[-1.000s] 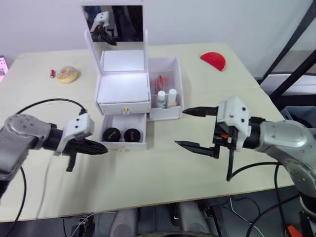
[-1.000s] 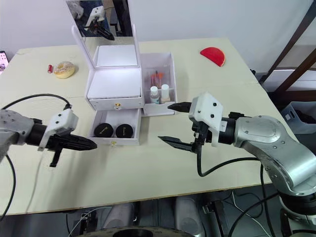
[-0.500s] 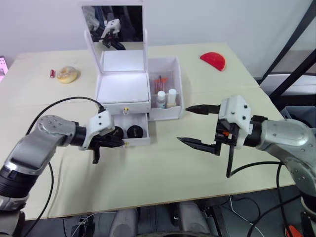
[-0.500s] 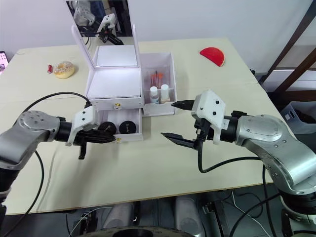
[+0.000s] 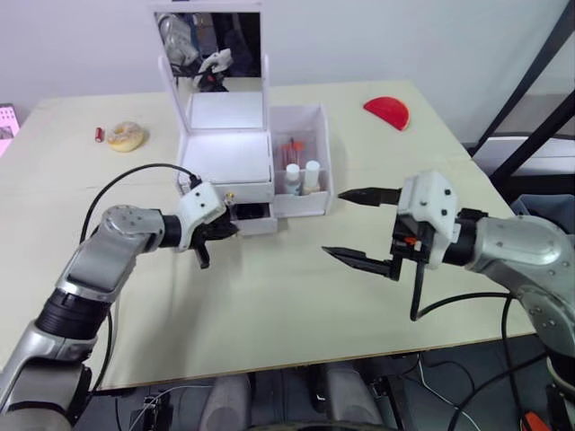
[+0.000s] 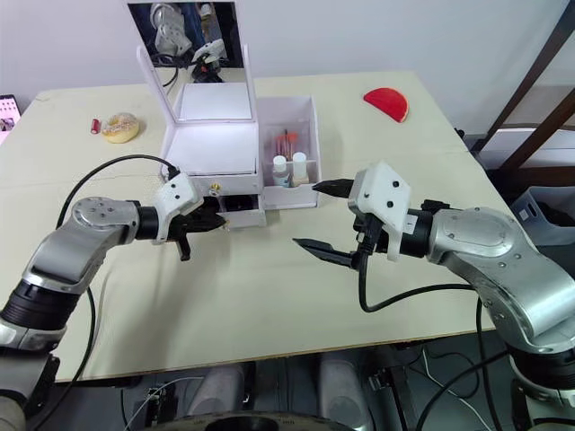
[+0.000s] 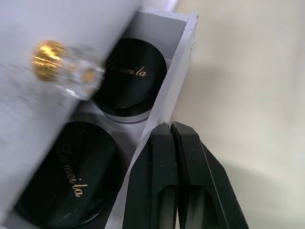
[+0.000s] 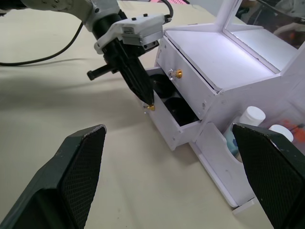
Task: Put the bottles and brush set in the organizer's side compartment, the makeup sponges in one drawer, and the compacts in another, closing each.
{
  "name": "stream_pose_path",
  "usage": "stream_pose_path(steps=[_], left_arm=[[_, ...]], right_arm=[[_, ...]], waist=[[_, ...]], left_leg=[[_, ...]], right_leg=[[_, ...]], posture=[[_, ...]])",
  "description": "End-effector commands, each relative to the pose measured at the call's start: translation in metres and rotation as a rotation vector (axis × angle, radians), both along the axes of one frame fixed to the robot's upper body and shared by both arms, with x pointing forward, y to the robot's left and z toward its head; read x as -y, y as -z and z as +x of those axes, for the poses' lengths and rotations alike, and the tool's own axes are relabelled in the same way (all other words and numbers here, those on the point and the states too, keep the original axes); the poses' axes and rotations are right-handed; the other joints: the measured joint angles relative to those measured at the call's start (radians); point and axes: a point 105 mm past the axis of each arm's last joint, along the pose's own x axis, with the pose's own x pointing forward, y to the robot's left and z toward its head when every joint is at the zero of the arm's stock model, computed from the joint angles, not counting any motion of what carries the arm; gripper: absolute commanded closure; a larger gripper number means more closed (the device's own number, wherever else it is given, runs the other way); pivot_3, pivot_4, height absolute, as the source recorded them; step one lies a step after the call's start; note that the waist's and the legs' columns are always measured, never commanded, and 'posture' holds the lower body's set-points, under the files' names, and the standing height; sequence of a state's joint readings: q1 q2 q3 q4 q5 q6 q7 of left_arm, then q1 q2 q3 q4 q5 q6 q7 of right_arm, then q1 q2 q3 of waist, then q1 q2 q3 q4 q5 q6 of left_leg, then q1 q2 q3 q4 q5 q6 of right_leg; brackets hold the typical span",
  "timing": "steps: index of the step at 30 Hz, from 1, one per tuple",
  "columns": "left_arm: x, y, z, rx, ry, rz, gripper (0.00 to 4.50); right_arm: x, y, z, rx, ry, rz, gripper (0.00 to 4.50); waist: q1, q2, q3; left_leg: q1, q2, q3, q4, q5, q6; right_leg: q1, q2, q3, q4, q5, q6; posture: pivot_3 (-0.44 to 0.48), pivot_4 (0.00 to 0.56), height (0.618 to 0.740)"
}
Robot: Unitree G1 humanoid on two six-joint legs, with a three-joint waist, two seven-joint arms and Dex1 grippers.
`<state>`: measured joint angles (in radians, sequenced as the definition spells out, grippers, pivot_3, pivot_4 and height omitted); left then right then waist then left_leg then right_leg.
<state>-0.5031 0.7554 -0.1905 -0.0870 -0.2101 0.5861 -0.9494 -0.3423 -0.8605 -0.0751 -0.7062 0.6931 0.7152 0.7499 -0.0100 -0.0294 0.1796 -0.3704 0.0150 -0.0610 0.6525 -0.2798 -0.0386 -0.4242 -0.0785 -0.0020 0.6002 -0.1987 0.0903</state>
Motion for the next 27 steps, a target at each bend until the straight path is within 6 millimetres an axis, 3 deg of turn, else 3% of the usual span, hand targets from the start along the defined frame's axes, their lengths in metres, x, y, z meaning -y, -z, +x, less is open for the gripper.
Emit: stream_pose_path(steps=[1, 8, 27], left_arm=[[-0.011, 0.003, 0.010, 0.028, -0.058, 0.050, 4.42], [-0.029, -0.003, 0.018, 0.091, -0.099, 0.101, 4.42], [-0.023, 0.000, 0.031, 0.158, -0.174, 0.061, 4.42]], right_arm=[[-0.002, -0.010, -0.005, 0.051, -0.014, 0.004, 0.00], [-0.002, -0.010, -0.005, 0.049, -0.013, 0.006, 0.00], [0.004, -0.011, 0.000, -0.007, 0.032, 0.010, 0.00]], waist=[[0.000, 0.000, 0.000], [-0.001, 0.000, 0.000], [0.002, 0.000, 0.000]], left_leg=[[0.000, 0.000, 0.000, 0.000, 0.000, 0.000], [0.000, 0.000, 0.000, -0.001, 0.000, 0.000], [0.000, 0.000, 0.000, -0.001, 0.000, 0.000]], right_leg=[[0.000, 0.000, 0.000, 0.000, 0.000, 0.000], [0.000, 0.000, 0.000, 0.000, 0.000, 0.000], [0.000, 0.000, 0.000, 0.000, 0.000, 0.000]], posture=[[0.000, 0.150, 0.739], [0.000, 0.150, 0.739], [0.000, 0.150, 0.739]])
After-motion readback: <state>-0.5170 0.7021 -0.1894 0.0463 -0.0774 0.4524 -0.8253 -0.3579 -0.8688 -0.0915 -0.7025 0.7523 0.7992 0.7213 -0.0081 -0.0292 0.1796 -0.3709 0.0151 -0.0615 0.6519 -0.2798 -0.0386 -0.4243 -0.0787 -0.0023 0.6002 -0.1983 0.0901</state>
